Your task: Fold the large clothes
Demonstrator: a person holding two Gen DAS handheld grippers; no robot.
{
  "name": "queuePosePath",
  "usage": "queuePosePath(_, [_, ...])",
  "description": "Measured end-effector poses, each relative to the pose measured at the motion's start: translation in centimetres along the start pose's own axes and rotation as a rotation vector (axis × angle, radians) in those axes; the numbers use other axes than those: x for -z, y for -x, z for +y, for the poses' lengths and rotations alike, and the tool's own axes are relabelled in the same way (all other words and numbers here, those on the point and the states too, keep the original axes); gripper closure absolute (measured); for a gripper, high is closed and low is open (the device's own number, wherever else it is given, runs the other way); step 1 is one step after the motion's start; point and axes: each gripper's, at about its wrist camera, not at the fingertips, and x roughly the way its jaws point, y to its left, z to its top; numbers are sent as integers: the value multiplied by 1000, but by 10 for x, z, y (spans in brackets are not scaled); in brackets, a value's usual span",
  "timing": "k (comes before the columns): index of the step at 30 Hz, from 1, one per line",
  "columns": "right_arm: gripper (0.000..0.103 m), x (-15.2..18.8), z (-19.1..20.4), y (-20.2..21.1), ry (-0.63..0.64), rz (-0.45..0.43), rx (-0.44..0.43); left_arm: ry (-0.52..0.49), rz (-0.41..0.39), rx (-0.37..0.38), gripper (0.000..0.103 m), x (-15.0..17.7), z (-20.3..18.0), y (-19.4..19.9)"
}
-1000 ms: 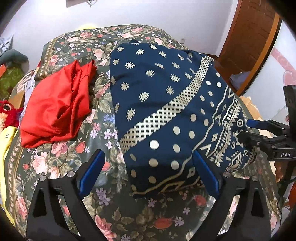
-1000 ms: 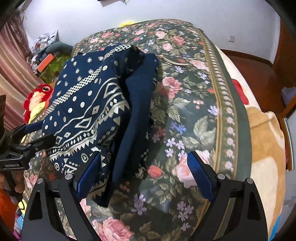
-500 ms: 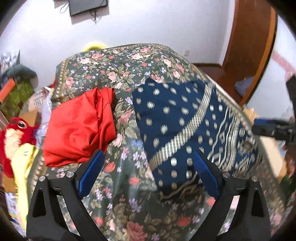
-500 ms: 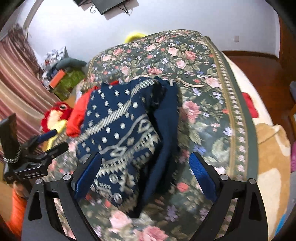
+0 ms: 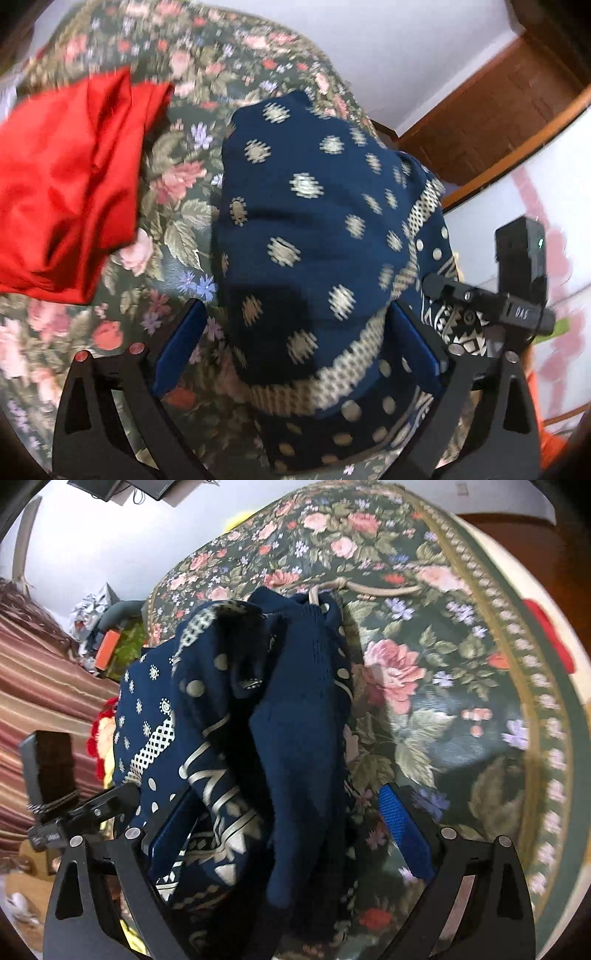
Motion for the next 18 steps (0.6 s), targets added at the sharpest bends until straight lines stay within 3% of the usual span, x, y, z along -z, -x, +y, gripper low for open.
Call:
queuePosePath(7, [5, -6, -5, -18, -47, 21, -76, 72, 34, 86, 0, -11, 13, -19])
queuePosePath(11, [12, -5, 3, -17, -27, 11, -82, 93, 34, 112, 0, -14, 17, -23])
queuePosePath(14, [26, -3, 7, -15, -17, 1, -80, 100, 27, 116, 0, -14, 18, -22])
queuePosePath(16, [44, -2, 10, -11, -12, -1, -82, 111, 28, 141, 10, -15, 16, -23])
queuePosePath(18, [54, 0, 12, -7, -16, -10, -75, 105, 22, 135, 16, -13, 8, -20])
